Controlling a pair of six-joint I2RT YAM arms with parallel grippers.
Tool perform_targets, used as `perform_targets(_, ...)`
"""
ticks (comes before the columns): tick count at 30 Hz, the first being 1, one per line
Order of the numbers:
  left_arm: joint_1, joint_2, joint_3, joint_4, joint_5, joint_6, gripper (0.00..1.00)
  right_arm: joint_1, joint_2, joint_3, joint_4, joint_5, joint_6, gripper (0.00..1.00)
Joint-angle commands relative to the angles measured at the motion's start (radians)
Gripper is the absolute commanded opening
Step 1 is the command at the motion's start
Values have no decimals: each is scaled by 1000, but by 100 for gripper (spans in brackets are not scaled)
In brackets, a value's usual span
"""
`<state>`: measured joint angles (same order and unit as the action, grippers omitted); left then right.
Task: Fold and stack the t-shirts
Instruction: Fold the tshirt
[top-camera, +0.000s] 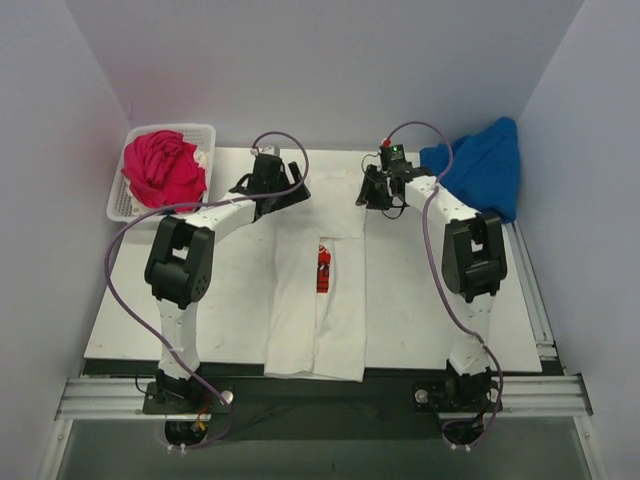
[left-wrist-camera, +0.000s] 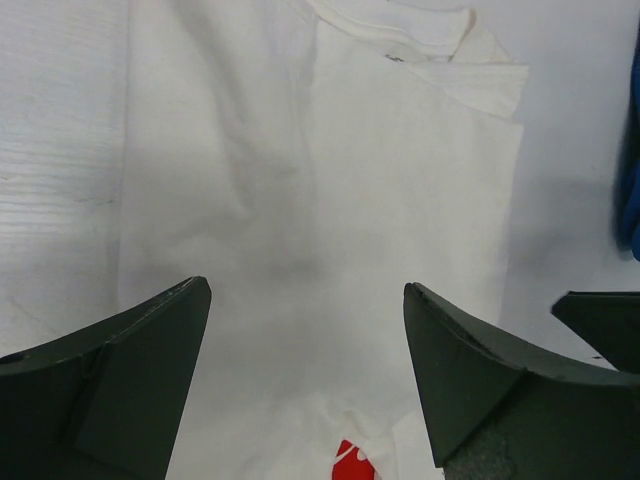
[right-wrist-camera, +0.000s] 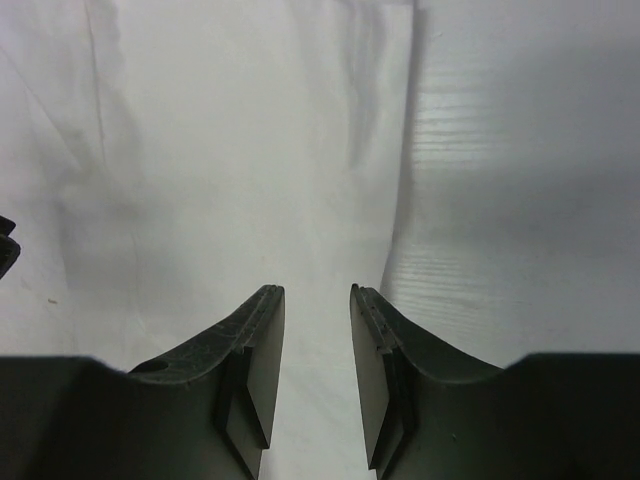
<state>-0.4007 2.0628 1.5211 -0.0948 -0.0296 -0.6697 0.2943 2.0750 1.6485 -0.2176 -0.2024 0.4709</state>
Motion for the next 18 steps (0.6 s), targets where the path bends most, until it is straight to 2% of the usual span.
perform_targets(1, -6, 17, 13, 52, 117, -7, 89, 25, 55, 28, -22, -94, 17, 34)
perform_targets(8, -6, 97, 37, 64, 145, -63, 90, 32, 152, 54, -3, -193, 63, 32)
perform_targets(14, -4, 195, 158, -115, 37, -105, 89, 14, 217, 102, -14, -203, 93, 32)
perform_targets(18, -4, 261, 275, -178, -21, -116, 90, -10, 289, 204, -43, -215, 110, 32)
